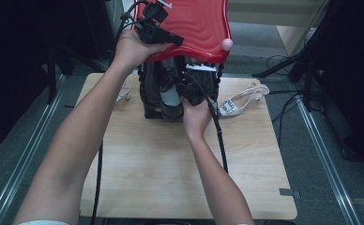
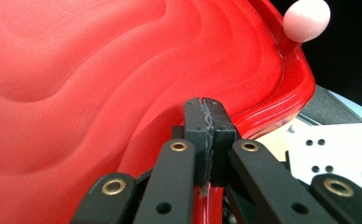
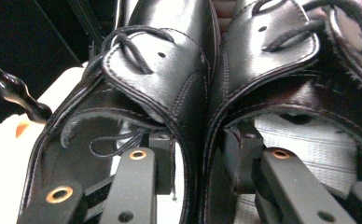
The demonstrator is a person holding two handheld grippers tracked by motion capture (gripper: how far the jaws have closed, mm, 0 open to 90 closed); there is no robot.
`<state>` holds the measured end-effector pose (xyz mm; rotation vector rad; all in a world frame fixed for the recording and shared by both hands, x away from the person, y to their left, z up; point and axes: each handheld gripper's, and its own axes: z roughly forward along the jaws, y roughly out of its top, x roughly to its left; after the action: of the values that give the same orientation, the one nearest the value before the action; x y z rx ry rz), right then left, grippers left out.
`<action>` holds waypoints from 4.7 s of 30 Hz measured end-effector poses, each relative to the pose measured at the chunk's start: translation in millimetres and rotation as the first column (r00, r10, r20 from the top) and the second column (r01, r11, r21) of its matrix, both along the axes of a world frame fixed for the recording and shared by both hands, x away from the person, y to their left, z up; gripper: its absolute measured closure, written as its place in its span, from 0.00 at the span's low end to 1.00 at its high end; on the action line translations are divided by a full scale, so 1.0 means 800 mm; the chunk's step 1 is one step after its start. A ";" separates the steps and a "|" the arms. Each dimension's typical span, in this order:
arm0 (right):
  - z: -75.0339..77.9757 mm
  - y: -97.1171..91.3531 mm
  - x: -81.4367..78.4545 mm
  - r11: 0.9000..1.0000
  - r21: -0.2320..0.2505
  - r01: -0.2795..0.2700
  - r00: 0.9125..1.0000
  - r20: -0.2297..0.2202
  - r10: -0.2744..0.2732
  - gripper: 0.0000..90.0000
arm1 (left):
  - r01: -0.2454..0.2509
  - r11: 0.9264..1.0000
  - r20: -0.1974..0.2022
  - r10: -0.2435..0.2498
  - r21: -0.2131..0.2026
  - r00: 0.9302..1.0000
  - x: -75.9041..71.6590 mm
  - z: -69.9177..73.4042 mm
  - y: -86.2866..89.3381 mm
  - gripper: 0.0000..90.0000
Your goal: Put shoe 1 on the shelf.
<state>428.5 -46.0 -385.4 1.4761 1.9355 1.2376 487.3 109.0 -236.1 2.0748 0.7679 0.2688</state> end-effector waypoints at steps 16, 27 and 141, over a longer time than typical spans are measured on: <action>0.006 -0.023 -0.016 0.996 0.021 -0.091 0.996 0.012 0.091 0.67 | 0.002 1.000 -0.002 -0.002 -0.001 1.000 0.000 0.000 0.000 1.00; 0.002 -0.019 -0.022 0.993 -0.026 -0.114 0.993 0.023 0.115 0.81 | 0.000 1.000 0.005 0.001 -0.005 1.000 0.001 -0.001 0.000 1.00; -0.026 0.016 -0.045 0.935 0.123 -0.333 0.943 0.036 0.331 1.00 | -0.002 1.000 0.009 0.002 -0.013 1.000 0.000 -0.002 0.002 0.99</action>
<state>392.3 -33.0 -406.6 1.2242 2.1971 1.5364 487.2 110.3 -237.9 2.0592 0.7643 0.2731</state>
